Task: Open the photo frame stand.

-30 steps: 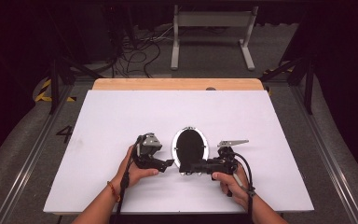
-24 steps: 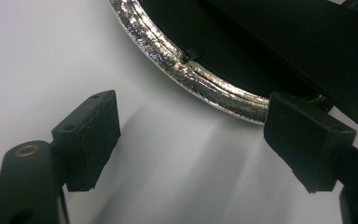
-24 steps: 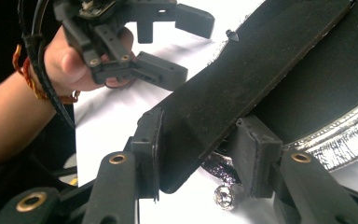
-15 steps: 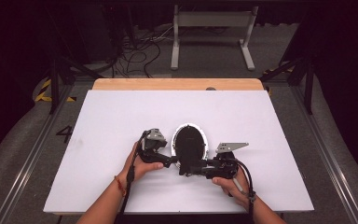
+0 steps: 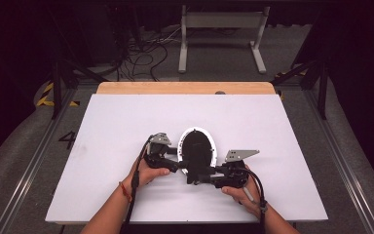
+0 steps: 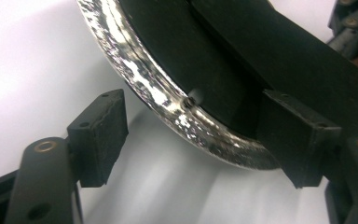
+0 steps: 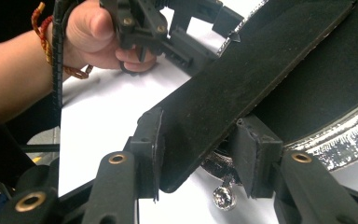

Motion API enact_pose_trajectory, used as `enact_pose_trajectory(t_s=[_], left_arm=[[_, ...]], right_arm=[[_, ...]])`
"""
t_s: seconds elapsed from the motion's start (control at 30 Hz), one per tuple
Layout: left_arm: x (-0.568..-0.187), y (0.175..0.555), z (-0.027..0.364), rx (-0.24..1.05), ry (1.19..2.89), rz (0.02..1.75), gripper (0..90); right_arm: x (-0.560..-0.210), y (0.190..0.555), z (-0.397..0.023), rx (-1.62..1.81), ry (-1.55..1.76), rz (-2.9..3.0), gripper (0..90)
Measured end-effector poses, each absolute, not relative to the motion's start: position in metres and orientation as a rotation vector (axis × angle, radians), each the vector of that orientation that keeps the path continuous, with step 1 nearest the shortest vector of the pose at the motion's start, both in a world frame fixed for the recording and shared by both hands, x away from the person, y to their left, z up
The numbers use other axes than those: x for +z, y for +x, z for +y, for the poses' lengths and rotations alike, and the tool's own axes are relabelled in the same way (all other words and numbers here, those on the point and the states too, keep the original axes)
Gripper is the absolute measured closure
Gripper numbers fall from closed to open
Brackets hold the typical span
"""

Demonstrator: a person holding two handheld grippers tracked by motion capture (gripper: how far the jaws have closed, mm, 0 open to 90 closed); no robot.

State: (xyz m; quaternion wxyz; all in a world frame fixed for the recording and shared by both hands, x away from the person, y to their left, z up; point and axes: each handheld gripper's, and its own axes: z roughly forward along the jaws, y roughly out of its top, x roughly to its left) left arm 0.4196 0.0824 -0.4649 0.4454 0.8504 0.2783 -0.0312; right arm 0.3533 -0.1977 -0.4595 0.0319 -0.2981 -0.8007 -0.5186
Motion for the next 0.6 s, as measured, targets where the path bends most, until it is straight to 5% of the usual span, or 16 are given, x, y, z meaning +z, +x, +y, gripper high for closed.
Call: enact_pose_trajectory(t_s=[0.6], left_arm=[[-0.4564, 0.4154, 0.0866, -0.003, 2.072, 0.628, 43.7]], right_arm=[[-0.4603, 0.3566, -0.1993, -1.586, -0.945, -2.448, 56.5]])
